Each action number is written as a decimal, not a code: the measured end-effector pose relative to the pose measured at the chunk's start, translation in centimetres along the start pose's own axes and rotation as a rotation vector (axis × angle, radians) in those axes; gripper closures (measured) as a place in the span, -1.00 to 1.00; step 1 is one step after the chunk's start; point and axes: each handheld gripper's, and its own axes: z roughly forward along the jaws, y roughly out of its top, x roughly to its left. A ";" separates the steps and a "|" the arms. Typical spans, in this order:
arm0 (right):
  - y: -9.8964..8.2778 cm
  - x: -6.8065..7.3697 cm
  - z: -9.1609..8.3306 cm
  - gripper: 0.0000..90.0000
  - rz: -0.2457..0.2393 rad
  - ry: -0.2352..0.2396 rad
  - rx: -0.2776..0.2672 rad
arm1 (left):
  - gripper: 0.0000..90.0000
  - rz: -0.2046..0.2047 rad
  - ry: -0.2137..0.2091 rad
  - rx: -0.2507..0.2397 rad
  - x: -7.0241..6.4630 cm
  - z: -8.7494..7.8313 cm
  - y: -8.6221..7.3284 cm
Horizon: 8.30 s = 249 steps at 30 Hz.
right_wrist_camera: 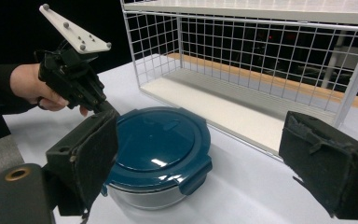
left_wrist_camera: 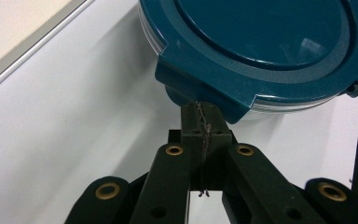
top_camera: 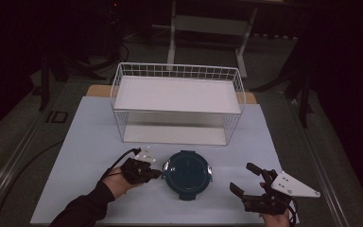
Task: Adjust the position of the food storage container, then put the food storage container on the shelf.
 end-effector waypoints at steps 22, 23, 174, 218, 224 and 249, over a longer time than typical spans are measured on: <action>0.0 0.6 0.5 -0.74 -0.009 0.008 0.016 | -0.61 -0.105 -0.092 -0.194 0.8 -4.5 -1.0; 0.0 0.6 0.5 -0.75 -0.010 0.009 0.016 | -0.76 -0.097 -0.092 -0.200 0.7 -4.5 -1.0; -0.3 -4.1 12.3 0.26 0.538 0.334 0.304 | 0.23 -0.442 -0.102 -0.307 2.0 -3.6 0.4; -1.3 -11.0 19.9 0.23 0.480 0.232 0.208 | 0.22 -0.453 -0.045 -0.438 11.1 1.6 2.1; -1.8 -10.9 20.1 0.18 0.493 0.212 0.213 | 0.20 -0.481 -0.059 -0.443 11.5 1.9 1.8; -0.9 -9.6 20.2 -0.12 0.342 0.013 0.168 | -0.16 -0.453 0.172 -0.464 10.6 2.2 2.5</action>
